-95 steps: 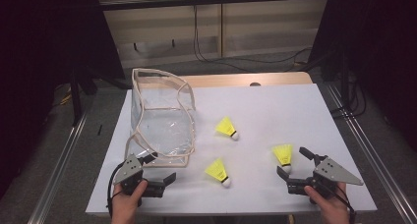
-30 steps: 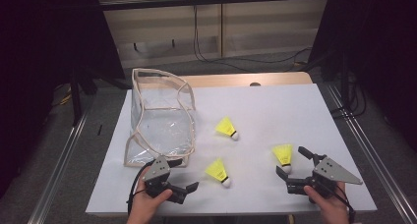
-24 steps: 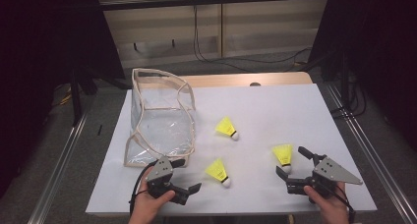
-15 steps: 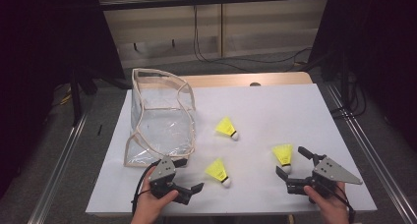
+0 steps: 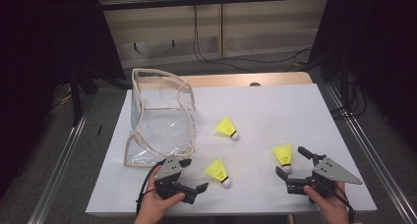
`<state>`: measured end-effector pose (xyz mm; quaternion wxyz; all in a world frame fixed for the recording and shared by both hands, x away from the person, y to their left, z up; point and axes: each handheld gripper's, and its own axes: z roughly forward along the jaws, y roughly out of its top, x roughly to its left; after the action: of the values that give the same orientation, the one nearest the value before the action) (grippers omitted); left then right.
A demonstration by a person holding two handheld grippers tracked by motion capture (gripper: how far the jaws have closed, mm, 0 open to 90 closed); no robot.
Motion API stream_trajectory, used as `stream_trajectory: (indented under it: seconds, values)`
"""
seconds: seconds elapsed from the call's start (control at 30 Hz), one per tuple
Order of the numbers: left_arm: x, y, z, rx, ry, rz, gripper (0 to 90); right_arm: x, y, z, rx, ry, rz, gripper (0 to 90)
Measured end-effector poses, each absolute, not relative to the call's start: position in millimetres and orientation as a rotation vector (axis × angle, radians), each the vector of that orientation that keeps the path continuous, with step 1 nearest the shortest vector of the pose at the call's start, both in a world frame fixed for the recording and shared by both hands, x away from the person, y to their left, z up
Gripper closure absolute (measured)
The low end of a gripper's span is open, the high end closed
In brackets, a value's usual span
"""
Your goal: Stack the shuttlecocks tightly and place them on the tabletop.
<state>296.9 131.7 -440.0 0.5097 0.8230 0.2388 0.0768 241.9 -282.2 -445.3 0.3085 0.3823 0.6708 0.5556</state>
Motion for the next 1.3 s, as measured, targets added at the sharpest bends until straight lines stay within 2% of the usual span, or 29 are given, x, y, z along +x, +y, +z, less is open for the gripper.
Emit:
stream_trajectory:
  seconds: [1.0, 1.3]
  values:
    - [299.9, 110.4, -438.7, 2.029, 0.597, 0.163, 2.1, 241.6, -281.9, -445.2, 1.015, 1.777, 1.472, 1.8]
    - [300.7, 102.9, -441.1, 2.035, 0.579, 0.162, 4.5, 241.6, -281.9, -445.4, 1.016, 1.775, 1.473, 1.8]
